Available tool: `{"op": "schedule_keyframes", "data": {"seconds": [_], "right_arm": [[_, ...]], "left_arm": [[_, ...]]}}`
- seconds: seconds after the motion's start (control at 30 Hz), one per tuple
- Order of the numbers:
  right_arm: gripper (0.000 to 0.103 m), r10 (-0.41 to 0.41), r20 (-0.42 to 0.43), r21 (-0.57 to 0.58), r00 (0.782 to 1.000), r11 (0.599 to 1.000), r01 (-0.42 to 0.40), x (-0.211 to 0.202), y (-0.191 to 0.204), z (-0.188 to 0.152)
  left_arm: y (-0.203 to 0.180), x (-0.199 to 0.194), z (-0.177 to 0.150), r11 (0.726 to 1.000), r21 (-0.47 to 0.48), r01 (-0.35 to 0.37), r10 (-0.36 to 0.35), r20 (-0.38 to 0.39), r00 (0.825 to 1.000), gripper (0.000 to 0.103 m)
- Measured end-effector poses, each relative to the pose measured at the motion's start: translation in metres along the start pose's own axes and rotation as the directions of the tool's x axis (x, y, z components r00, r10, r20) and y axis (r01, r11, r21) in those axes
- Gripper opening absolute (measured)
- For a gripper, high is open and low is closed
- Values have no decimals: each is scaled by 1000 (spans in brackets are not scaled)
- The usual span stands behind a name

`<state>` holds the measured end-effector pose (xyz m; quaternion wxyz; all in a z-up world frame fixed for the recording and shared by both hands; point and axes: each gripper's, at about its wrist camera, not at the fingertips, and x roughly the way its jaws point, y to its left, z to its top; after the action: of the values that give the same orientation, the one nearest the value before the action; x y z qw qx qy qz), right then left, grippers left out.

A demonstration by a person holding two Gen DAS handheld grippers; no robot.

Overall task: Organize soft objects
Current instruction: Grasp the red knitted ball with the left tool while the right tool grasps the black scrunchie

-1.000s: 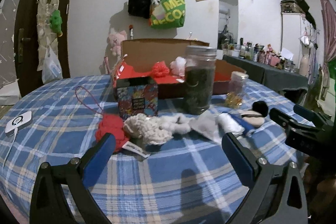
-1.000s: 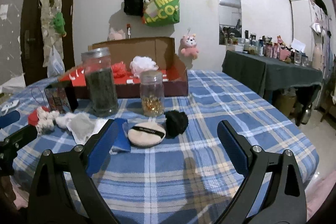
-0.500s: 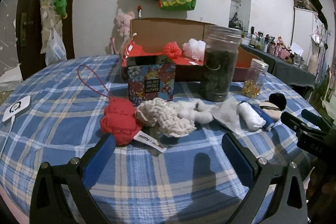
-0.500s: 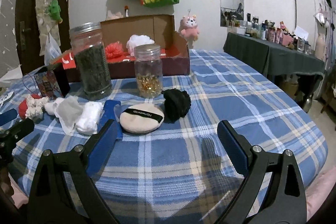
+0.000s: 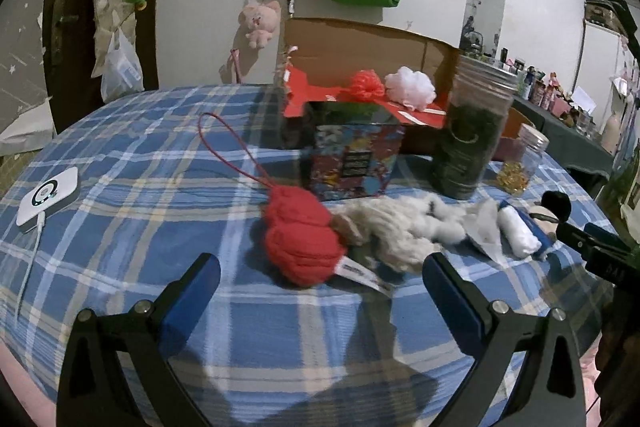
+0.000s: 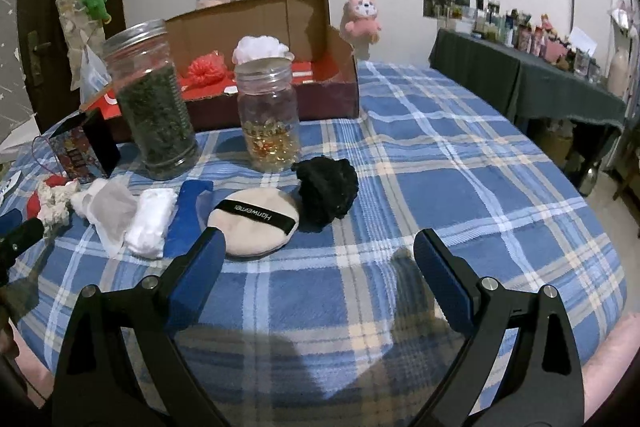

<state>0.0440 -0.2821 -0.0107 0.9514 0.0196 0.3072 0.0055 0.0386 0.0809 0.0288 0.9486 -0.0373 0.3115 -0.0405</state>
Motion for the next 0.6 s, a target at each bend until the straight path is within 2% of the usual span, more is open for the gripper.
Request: {"op": "schedule_keyframes", "data": {"seconds": [0.17, 0.3, 0.43, 0.53, 0.6], "right_arm": [[96, 44, -64, 34, 997, 999, -42, 7, -8, 10], [96, 48, -74, 22, 996, 999, -47, 9, -14, 19], [96, 21, -97, -14, 995, 1000, -23, 17, -18, 27], [83, 41, -122, 0, 992, 999, -41, 25, -24, 33], [67, 66, -141, 17, 988, 998, -64, 32, -28, 38]], "left_arm": [[17, 3, 9, 1000, -11, 11, -12, -48, 999, 103], [24, 8, 16, 1000, 8, 2, -2, -77, 997, 101], [27, 16, 22, 999, 30, 15, -12, -110, 994, 92], [30, 24, 24, 999, 34, 23, -18, -135, 991, 87], [31, 29, 26, 998, 31, 57, -51, -154, 987, 80]]}}
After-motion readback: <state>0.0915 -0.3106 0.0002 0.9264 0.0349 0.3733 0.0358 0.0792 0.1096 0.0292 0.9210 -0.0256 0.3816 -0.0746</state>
